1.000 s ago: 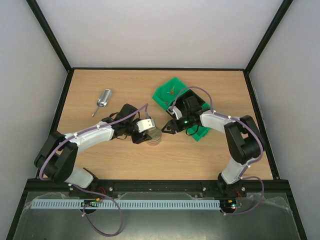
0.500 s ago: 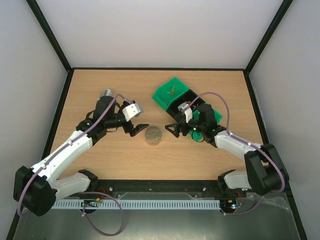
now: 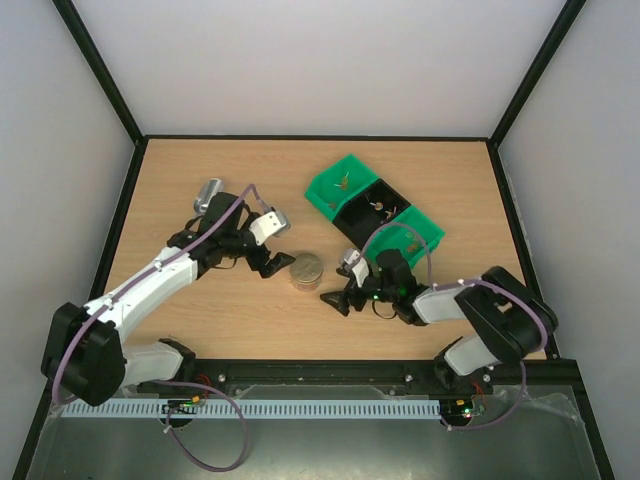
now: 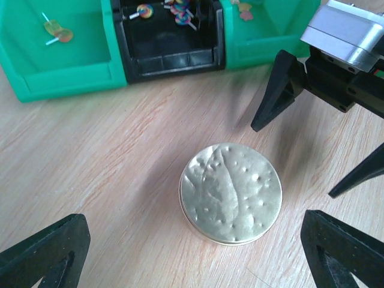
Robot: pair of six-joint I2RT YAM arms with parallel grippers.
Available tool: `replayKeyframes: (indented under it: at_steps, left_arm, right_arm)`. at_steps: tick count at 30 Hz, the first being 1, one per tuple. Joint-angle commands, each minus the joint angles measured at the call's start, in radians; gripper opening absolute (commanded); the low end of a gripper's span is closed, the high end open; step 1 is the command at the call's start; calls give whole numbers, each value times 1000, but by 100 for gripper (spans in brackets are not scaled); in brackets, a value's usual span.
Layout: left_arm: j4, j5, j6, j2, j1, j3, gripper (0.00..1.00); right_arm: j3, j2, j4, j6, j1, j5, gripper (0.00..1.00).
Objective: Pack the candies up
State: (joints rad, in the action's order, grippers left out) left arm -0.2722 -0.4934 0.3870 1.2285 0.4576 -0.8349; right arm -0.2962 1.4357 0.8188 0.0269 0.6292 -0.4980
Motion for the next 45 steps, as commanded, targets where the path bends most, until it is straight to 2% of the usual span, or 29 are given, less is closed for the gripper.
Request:
replayKeyframes:
  at_steps: [1, 6, 18, 21, 34, 41, 45]
  left_arm:
    - [-33, -2, 17, 23, -10, -9, 99]
    - [-36, 31, 20, 17, -18, -7, 99]
    - [-108, 54, 66, 8, -31, -3, 99]
    - [-126, 42, 80, 15, -31, -3, 98]
    - [-134, 22, 199, 17, -28, 78, 89]
    - [-82, 55, 285, -53, 26, 176, 98]
    - [-52, 79, 303, -65, 71, 205, 99]
  right_arm:
    - [-13, 111, 209, 70, 22, 54, 98]
    - [-58, 220, 247, 145, 45, 40, 100]
    - [-162, 425, 374, 223, 56, 43, 95]
    - [-178, 438, 381, 238, 64, 32, 94]
    - [-195, 452, 393, 240, 139, -11, 76]
    - [-212, 458, 394, 230, 176, -1, 76]
    - [-220, 463, 387, 238, 182, -1, 75]
